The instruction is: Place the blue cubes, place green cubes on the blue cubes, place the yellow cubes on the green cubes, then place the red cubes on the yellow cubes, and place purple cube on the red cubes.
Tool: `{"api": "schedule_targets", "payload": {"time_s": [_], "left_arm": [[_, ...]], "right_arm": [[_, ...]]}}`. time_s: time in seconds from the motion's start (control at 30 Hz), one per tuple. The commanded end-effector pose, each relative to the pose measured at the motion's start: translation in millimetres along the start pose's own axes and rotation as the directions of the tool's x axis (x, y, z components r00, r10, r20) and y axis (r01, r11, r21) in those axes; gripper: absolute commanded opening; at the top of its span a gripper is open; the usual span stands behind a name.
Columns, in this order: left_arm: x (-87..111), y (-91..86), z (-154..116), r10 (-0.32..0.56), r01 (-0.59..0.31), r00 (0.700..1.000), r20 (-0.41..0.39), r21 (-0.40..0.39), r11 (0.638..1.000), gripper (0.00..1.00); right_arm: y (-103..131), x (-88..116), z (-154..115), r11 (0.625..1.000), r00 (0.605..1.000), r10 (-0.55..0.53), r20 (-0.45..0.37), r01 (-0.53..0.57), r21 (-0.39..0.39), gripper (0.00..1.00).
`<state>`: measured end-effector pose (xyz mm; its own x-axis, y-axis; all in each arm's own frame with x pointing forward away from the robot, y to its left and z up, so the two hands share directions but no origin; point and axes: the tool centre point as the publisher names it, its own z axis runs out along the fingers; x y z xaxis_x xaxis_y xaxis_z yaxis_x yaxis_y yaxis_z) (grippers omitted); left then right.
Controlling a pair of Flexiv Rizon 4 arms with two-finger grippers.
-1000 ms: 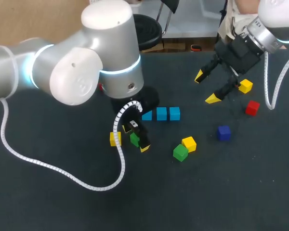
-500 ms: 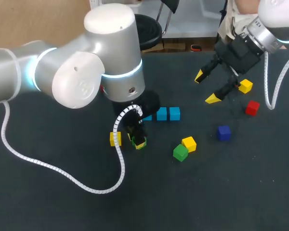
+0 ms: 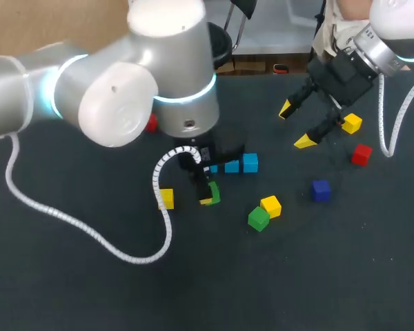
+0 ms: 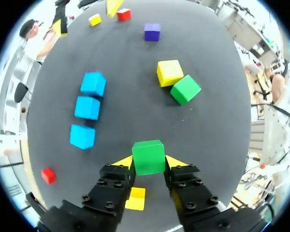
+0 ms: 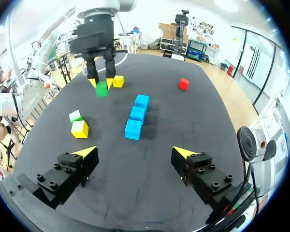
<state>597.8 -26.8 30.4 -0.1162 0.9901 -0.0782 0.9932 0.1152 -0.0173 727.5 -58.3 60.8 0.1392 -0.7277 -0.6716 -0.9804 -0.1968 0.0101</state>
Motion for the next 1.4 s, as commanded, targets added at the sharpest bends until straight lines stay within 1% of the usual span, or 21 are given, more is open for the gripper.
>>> {"api": "schedule_targets", "payload": {"time_s": [0.03,0.13,0.23,0.33,0.93,0.97,1.0,1.07,1.1,1.13,1.2,1.23,1.3,1.33,1.4], "left_arm": [[-11.0,-3.1,-13,0.009,-0.011,0.999,-0.05,-0.026,1.0,0.0],[-12.2,-3.0,-19,0.014,-0.015,0.999,-0.041,-0.039,0.999,0.0],[-15.3,-4.0,-24,0.048,-0.05,0.998,-0.045,-0.047,0.998,0.0],[-17.1,-5.4,-27,0.079,-0.079,0.997,-0.025,-0.02,0.997,0.0],[-17.1,-5.4,-27,0.079,-0.079,0.997,-0.025,-0.02,0.997,0.0],[-19.0,-4.8,-26,0.075,-0.076,0.997,-0.031,-0.036,0.996,0.0],[-20.6,-0.5,-26,0.061,-0.061,0.998,-0.015,-0.034,0.998,0.0],[-24.6,13.4,-29,0.018,-0.018,1.0,0.024,-0.014,1.0,0.0],[-28.0,20.7,-32,0.011,-0.011,0.999,0.04,-0.014,1.0,0.0],[-32.4,27.3,-36,0.012,-0.01,0.999,0.042,-0.036,0.999,0.0],[-40.8,38.1,-42,0.031,-0.028,0.998,0.048,-0.074,0.997,0.0],[-44.2,43.8,-44,0.036,-0.033,0.999,0.039,-0.092,0.995,0.0],[-48.2,54.0,-44,0.058,-0.054,0.998,0.039,-0.107,0.993,0.0],[-49.4,58.6,-44,0.062,-0.058,0.998,0.03,-0.111,0.992,0.0],[-50.9,67.5,-43,0.1,-0.096,0.993,0.058,-0.067,0.993,0.0]], "right_arm": [[0,0,0,1.0,1.0,-0.001,0.001,0.001,0.001,1.0],[0,0,0,1.0,1.0,-0.001,0.001,0.001,0.001,1.0],[0,0,0,1.0,1.0,-0.001,0.001,0.001,0.001,1.0],[0,0,0,1.0,1.0,-0.001,0.001,0.001,0.001,1.0],[0,0,0,1.0,1.0,-0.001,0.001,0.001,0.001,1.0],[0,0,0,1.0,1.0,-0.001,0.001,0.001,0.001,1.0],[0,0,0,1.0,1.0,-0.001,0.001,0.001,0.001,1.0],[0,0,0,1.0,1.0,-0.001,0.001,0.001,0.001,1.0],[0,0,0,1.0,1.0,-0.001,0.001,0.001,0.001,1.0],[0,0,0,1.0,1.0,-0.001,0.001,0.001,0.001,1.0],[0,0,0,1.0,1.0,-0.001,0.001,0.001,0.001,1.0],[0,0,0,1.0,1.0,-0.001,0.001,0.001,0.001,1.0],[0,0,0,1.0,1.0,-0.001,0.001,0.001,0.001,1.0],[0,0,0,1.0,1.0,-0.001,0.001,0.001,0.001,1.0],[0,0,0,1.0,1.0,-0.001,0.001,0.001,0.001,1.0]]}}
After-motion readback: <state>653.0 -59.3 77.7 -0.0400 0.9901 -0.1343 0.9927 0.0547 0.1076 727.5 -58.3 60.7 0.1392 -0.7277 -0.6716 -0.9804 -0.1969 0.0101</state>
